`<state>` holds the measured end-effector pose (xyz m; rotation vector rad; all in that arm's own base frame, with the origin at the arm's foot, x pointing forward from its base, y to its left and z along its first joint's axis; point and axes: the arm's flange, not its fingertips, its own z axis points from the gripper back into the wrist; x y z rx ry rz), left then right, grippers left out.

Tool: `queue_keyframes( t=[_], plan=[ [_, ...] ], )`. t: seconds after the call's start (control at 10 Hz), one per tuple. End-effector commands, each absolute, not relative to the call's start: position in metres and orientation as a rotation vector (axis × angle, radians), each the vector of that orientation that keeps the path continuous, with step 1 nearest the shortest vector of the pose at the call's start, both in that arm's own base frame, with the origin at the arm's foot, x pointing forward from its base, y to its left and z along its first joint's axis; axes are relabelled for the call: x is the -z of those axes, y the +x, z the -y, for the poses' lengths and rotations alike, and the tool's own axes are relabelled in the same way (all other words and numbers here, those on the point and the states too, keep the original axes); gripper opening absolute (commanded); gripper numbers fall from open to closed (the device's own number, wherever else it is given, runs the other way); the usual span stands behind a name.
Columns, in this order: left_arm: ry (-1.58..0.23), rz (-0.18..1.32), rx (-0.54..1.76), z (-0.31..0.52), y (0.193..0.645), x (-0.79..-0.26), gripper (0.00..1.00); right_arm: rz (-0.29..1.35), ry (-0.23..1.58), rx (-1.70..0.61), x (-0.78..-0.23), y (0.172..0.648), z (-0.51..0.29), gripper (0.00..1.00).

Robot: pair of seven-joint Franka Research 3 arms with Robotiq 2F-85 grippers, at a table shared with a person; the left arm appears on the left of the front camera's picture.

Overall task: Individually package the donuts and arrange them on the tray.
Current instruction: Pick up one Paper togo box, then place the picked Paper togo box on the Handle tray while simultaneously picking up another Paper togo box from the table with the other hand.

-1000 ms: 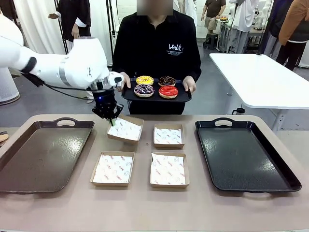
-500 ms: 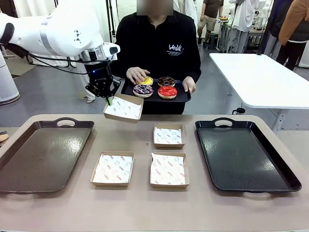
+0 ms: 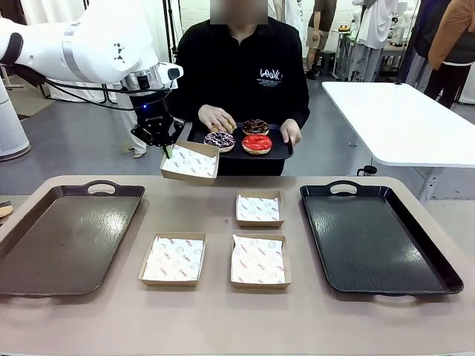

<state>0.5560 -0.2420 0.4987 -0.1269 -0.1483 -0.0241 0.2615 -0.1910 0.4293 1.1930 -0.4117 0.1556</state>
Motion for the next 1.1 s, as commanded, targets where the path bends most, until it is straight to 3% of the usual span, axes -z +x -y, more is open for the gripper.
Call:
queue_keyframes(
  t=[0.0,1.0],
  plan=[
    [-0.129,0.157,0.029,0.2432,0.5533,-0.5043,0.00,0.436,1.213,-0.164,-0.4296,0.2619,0.1917,1.00],
    [-0.129,0.157,0.029,0.2432,0.5533,-0.5043,0.00,0.436,1.213,-0.164,-0.4296,0.2619,0.1917,1.00]
  ],
)
